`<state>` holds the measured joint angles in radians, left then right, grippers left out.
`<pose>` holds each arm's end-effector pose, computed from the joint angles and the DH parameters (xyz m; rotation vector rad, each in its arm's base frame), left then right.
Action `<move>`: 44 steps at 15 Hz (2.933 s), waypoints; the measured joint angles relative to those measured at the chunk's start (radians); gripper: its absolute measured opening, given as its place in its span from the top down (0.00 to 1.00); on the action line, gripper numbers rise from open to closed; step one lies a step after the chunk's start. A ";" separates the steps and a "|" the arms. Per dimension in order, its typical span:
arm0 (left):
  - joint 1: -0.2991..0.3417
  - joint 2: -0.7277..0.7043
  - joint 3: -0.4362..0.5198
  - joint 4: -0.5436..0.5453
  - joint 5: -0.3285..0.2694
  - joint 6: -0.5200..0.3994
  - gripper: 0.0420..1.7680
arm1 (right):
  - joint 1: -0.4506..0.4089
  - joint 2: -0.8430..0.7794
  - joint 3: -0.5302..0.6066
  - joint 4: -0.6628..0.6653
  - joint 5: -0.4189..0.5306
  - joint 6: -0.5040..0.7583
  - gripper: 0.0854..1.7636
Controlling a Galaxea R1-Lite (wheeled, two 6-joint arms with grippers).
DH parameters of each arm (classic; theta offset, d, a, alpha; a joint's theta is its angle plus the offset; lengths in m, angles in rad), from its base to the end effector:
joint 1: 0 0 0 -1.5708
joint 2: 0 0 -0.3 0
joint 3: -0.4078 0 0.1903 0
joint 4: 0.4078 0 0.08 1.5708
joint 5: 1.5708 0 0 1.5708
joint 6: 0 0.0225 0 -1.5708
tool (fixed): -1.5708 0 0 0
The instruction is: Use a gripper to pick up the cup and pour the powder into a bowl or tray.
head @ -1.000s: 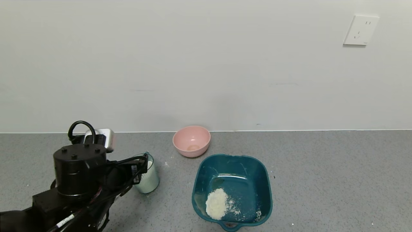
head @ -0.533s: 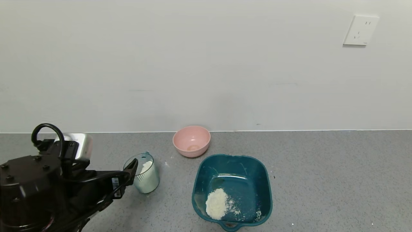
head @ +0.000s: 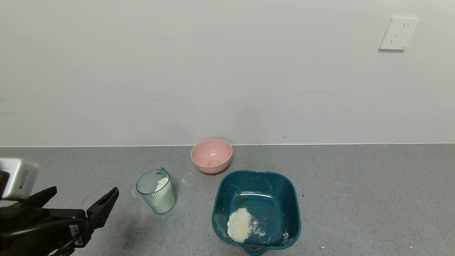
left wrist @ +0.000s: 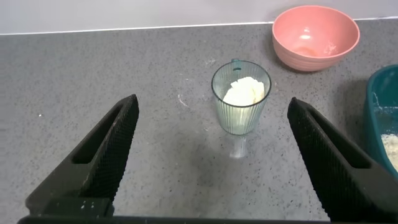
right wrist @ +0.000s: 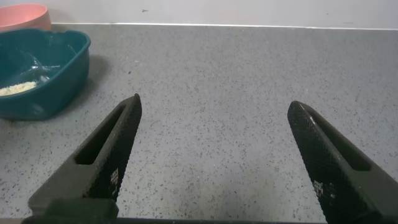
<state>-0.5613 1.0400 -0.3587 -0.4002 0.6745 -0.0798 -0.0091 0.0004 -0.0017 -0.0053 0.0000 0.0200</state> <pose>0.1134 -0.0547 0.1803 0.0836 0.2244 0.1214 -0.0229 0.0002 0.0765 0.0200 -0.0067 -0.0090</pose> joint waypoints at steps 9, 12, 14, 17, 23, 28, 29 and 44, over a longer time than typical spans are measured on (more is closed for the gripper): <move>0.071 -0.281 0.001 0.199 -0.031 0.005 0.03 | 0.000 0.000 0.000 0.000 0.000 0.000 0.03; 0.237 -0.338 0.029 0.209 -0.257 0.029 0.03 | 0.000 0.000 0.000 0.000 0.000 0.000 0.03; 0.331 -0.405 0.045 0.261 -0.373 0.060 0.03 | 0.000 0.000 0.000 0.000 0.000 0.000 0.03; 0.420 -0.513 0.044 0.385 -0.471 0.074 0.03 | 0.000 0.000 0.000 0.000 0.000 0.000 0.03; 0.556 -0.769 0.029 0.615 -0.665 0.126 0.03 | 0.000 0.000 0.000 0.000 0.000 0.000 0.03; 0.569 -0.907 0.042 0.677 -0.672 0.150 0.03 | 0.000 0.000 0.000 0.000 0.000 0.000 0.03; 0.567 -0.936 0.052 0.679 -0.672 0.159 0.03 | 0.000 0.000 0.000 0.000 0.000 0.000 0.03; 0.564 -1.040 0.333 0.397 -0.693 0.220 0.03 | 0.000 0.000 0.000 0.000 0.000 0.000 0.03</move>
<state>0.0028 0.0000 -0.0257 -0.0036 -0.0183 0.1398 -0.0091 0.0000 -0.0017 -0.0057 0.0000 0.0196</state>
